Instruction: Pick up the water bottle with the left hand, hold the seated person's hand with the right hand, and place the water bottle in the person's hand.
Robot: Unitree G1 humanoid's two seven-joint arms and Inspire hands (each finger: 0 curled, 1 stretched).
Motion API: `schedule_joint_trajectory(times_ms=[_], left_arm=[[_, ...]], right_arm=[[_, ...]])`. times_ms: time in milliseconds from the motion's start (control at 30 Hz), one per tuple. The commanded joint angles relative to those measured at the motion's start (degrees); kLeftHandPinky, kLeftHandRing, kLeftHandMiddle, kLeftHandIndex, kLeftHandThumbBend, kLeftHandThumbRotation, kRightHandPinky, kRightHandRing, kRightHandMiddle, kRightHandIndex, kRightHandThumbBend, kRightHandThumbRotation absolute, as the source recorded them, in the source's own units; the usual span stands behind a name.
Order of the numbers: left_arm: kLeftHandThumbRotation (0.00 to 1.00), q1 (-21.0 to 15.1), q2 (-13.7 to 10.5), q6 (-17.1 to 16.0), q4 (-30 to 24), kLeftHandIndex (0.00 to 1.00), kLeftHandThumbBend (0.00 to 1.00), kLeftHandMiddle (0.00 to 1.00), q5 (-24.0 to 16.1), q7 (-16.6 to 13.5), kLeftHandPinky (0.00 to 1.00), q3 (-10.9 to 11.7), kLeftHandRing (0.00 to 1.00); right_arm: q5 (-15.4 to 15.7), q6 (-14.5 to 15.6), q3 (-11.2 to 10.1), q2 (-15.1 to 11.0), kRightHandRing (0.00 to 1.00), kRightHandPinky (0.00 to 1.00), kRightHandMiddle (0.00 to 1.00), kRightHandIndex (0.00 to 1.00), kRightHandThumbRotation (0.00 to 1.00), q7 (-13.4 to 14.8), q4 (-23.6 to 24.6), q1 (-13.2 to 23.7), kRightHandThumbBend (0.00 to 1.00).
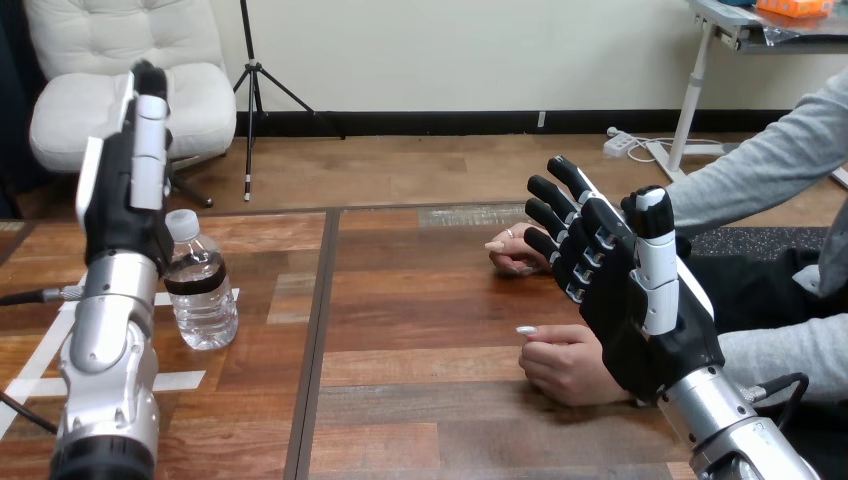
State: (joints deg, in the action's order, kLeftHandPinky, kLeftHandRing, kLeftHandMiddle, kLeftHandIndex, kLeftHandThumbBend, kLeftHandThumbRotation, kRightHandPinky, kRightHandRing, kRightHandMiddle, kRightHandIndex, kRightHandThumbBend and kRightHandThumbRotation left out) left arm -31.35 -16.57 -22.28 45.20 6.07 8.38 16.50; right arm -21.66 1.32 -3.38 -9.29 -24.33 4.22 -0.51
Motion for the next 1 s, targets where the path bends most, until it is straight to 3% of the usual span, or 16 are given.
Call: schedule_joint_trajectory(times_ms=[0,433,967], left_arm=[[1.00,-7.54,-2.71,-2.09,4.12,1.00,0.68,1.00,-1.89,-1.15,1.00,-1.28,1.00],[0.98,-11.65,-3.85,-2.51,12.64,1.00,0.65,1.00,-4.58,-3.01,1.00,-2.29,1.00],[0.94,-14.85,-4.25,-3.00,19.45,1.00,0.61,1.00,-4.37,-3.43,1.00,-2.49,1.00]], right_arm=[[-0.61,-0.29,-0.91,-0.46,1.00,1.00,0.97,0.99,1.00,-0.21,2.50,2.80,0.89],[-0.50,-0.20,-0.80,-0.22,0.99,1.00,0.97,0.99,1.00,0.12,2.37,3.24,0.91],[-0.44,0.08,-0.71,-0.26,0.99,1.00,0.97,0.99,1.00,0.22,2.46,3.42,0.91]])
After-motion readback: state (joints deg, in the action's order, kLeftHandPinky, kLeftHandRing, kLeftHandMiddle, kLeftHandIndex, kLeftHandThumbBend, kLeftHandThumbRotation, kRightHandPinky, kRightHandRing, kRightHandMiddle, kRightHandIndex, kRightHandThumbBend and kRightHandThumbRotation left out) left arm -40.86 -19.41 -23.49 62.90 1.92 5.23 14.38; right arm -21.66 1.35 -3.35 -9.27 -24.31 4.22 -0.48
